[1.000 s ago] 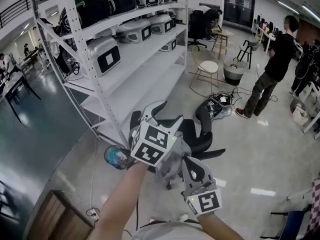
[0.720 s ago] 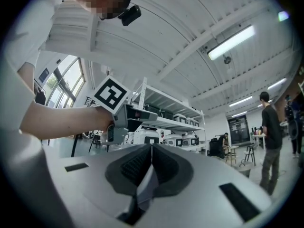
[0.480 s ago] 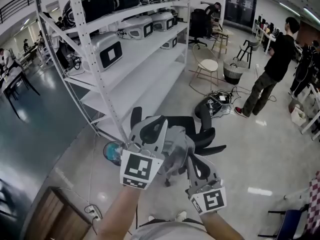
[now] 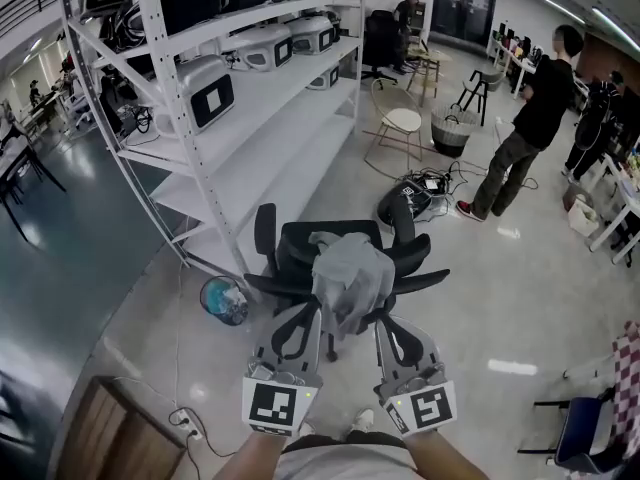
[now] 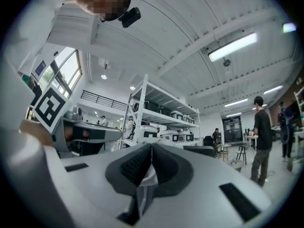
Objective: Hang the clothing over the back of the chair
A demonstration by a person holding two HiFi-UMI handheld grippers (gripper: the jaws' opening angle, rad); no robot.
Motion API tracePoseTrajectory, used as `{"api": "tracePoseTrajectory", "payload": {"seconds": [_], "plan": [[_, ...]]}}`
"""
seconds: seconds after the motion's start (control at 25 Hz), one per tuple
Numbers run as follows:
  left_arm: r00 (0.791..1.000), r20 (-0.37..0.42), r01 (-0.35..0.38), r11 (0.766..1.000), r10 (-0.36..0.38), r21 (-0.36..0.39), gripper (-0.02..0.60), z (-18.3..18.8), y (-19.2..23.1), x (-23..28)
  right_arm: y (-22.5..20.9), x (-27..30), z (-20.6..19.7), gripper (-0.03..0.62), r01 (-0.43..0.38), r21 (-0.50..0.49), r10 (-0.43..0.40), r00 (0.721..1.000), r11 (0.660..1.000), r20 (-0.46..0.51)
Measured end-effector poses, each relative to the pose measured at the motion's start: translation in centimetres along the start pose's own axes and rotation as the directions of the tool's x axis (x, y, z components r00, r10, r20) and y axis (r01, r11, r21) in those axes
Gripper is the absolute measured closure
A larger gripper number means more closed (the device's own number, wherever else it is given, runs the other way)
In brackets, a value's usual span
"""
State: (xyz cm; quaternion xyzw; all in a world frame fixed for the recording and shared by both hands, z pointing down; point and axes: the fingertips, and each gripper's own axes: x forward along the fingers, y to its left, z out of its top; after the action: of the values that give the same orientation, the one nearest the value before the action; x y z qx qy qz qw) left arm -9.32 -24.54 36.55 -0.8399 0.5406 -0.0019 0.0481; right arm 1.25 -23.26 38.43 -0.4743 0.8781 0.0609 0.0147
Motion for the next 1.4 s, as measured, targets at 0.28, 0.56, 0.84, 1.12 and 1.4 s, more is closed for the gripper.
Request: {"api": "tracePoseTrajectory", "payload": {"seconds": [0.28, 0.56, 0.84, 1.12, 1.4], "plan": [[0.999, -0.02, 0.028, 0.992, -0.031, -0.12, 0.557, -2.3, -2.0, -3.9, 2.1, -2.6, -1.0, 0.579, 0.026, 0.016, -0.026, 0.999, 1.0, -0.041], [1.0, -0.022, 0.016, 0.989, -0.019, -0.149, 0.557, -2.1, -3.9, -5.7, 2.1, -3.8, -0.9, 0.579, -0.024, 0.021, 0.024, 0.999, 0.999, -0.034], [1.0, -0.022, -0.024, 0.994, 0.021, -0.11, 0.557, -2.2, -4.3, -4.2, 1.8, -3.5, -0.9, 0.579, -0.059, 0.014, 0.059, 0.998, 0.998, -0.008], [0.999, -0.045, -0.025, 0.995, 0.021, -0.101, 0.557, -3.4, -5.2, -3.5, 1.1, -3.7, -1.8, 0.579, -0.061, 0.029, 0.062, 0.998, 0.998, -0.028], [0.998, -0.06, -0.017, 0.994, 0.011, -0.104, 0.557, -3.8, -5.6, -3.0, 1.0, -3.7, -2.1, 0.579, -0.067, 0.045, 0.069, 0.997, 0.997, -0.03]]}}
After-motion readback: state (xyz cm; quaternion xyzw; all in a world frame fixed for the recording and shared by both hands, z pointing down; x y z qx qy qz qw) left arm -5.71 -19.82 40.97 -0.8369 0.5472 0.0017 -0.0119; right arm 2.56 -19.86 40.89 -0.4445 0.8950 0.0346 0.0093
